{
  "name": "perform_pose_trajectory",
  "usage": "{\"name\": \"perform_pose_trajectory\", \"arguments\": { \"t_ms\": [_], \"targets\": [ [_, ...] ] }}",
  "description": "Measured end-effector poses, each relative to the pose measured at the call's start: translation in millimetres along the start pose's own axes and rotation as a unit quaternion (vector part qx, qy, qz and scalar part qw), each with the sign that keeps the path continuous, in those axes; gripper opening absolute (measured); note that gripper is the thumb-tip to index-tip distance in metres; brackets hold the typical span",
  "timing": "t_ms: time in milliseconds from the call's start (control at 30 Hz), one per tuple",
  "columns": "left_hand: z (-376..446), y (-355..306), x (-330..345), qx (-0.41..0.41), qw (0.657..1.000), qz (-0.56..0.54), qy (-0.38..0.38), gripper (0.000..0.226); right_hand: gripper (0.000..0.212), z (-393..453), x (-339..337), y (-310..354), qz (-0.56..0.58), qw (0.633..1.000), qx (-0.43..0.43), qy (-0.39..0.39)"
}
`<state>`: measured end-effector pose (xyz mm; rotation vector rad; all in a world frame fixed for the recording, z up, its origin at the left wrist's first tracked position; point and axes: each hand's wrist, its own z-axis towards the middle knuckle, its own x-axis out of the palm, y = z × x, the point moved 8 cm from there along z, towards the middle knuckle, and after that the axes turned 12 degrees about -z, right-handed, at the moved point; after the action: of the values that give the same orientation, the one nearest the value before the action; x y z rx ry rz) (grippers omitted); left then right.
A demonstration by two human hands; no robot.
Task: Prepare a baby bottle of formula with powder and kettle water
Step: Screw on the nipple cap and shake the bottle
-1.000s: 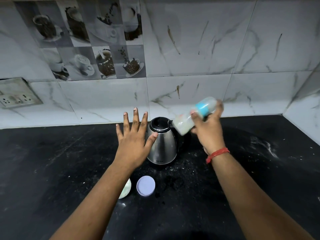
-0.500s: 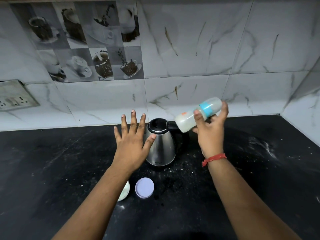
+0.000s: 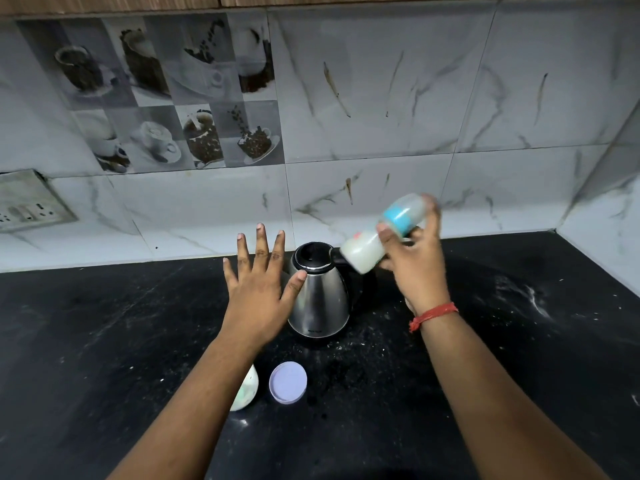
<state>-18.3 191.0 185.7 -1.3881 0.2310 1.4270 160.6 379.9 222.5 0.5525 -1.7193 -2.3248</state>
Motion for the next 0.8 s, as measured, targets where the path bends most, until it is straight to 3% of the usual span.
{"name": "perform_pose_trajectory", "arguments": {
  "t_ms": [67,167,200,300,333,433,567,600,700,733,800],
  "targets": [
    [-1,-1,1,0.004,1.0,0.002,0.002,0.088,0.077,-2,-4,-3,0.024,0.999,0.002,-0.025],
    [0,-2,3,0.006,1.0,0.002,0.004,0.085,0.073,-14,24,-5,-0.09,0.991,-0.02,0.099],
    [0,-2,3,0.004,1.0,0.003,0.005,0.085,0.073,-16,24,-6,-0.079,0.992,-0.016,0.093],
    [0,-3,2,0.002,1.0,0.008,0.007,0.082,0.073,-12,0,-12,0.017,0.999,0.007,-0.038],
    [-1,-3,1,0.002,1.0,0.012,0.008,0.081,0.072,-11,0,-9,0.019,0.999,0.007,-0.039],
    [0,-3,0,0.0,1.0,0.015,0.005,0.084,0.071,-9,19,-8,-0.079,0.994,-0.018,0.076],
    [-1,-2,2,-0.004,1.0,0.013,0.008,0.085,0.074,-2,-6,-12,0.019,0.999,0.015,-0.048],
    [-1,-2,2,-0.002,1.0,0.017,0.009,0.085,0.075,-2,-5,-10,0.013,0.999,0.017,-0.039],
    [-1,-1,1,-0.003,1.0,0.017,0.005,0.086,0.073,-3,22,-12,-0.088,0.989,0.011,0.12],
    [0,-1,0,-0.004,1.0,0.013,0.003,0.087,0.069,-2,20,-12,-0.086,0.99,0.016,0.114],
    [0,-1,0,-0.006,1.0,0.009,0.0,0.088,0.065,3,-4,-10,-0.011,1.0,0.026,-0.003]
  ]
}}
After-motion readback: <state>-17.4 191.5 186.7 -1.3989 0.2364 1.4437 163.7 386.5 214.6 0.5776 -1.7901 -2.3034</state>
